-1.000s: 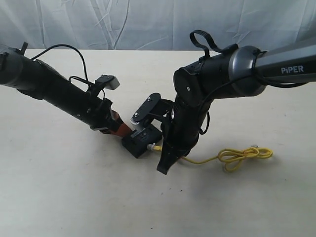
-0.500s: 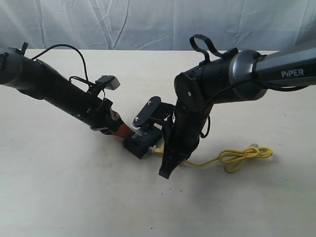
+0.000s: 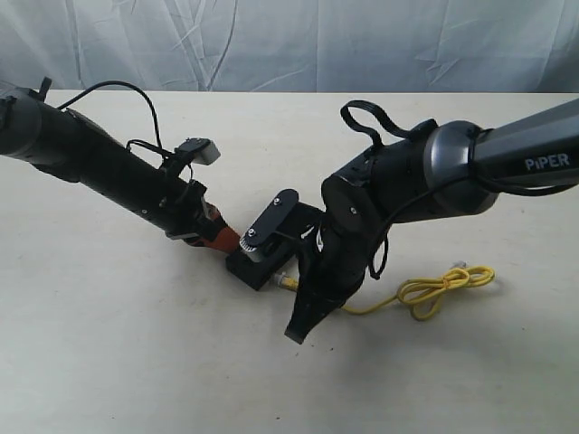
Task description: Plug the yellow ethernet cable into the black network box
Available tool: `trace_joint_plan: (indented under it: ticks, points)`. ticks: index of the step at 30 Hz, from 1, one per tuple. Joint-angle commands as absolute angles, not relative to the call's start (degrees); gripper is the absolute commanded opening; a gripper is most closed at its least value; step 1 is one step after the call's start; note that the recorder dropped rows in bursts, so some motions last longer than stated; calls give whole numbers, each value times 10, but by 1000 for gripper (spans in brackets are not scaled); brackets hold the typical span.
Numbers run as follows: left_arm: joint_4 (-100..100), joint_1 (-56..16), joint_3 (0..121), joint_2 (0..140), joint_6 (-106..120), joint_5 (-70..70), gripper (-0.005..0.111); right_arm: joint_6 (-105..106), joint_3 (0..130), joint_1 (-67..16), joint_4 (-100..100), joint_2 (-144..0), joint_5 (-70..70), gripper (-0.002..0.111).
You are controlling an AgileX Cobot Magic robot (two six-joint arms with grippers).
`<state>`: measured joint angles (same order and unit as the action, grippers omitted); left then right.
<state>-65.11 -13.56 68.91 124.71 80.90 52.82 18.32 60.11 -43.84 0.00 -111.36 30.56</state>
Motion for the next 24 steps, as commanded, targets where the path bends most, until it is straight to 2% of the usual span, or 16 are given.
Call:
trace_joint_plan:
  ticks: [1,24]
  points:
    - [-660,-139,691,1247,806,528,0,178,597,-441,-12,-1096,294,-1]
    - [-664,-139,691,1247,805,551,0,64,598,-441,-30,-1107,219,-1]
